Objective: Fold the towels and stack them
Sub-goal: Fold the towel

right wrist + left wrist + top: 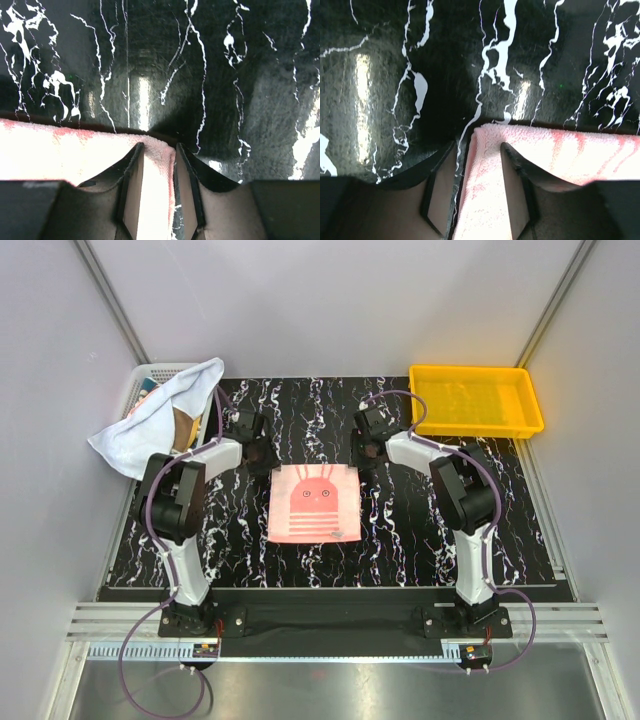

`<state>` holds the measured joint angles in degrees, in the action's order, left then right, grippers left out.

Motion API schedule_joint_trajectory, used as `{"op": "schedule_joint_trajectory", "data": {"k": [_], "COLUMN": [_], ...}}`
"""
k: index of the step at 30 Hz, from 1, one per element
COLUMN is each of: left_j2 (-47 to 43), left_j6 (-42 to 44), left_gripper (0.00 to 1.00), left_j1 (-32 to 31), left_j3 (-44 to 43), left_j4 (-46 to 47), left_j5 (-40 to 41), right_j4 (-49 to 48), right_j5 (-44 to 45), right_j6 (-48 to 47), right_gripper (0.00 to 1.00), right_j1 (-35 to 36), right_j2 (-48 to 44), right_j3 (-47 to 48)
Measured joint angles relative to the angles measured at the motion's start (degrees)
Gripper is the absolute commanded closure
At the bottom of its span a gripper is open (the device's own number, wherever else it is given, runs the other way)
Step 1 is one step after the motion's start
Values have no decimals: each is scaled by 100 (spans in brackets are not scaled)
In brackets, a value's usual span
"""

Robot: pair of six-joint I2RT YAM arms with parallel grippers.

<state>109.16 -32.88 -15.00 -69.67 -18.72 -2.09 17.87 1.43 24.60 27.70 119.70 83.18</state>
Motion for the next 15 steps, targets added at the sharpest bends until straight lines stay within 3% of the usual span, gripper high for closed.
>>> {"op": "schedule_joint_trajectory", "data": {"k": [10, 15], "left_j2": [216, 249], "left_j6": [-24, -24], "left_gripper": [85, 91], "left_j1": [2, 2], "left_j3": [-157, -162], "left_j4": [179, 341], "left_j5": [-15, -98], "right_j4": [9, 105], "right_j5": [66, 149], "right_j6": [-46, -107], "right_gripper": [82, 88], "right_j1": [4, 4], "right_j2": [92, 127], "right_j3": [103, 205]}}
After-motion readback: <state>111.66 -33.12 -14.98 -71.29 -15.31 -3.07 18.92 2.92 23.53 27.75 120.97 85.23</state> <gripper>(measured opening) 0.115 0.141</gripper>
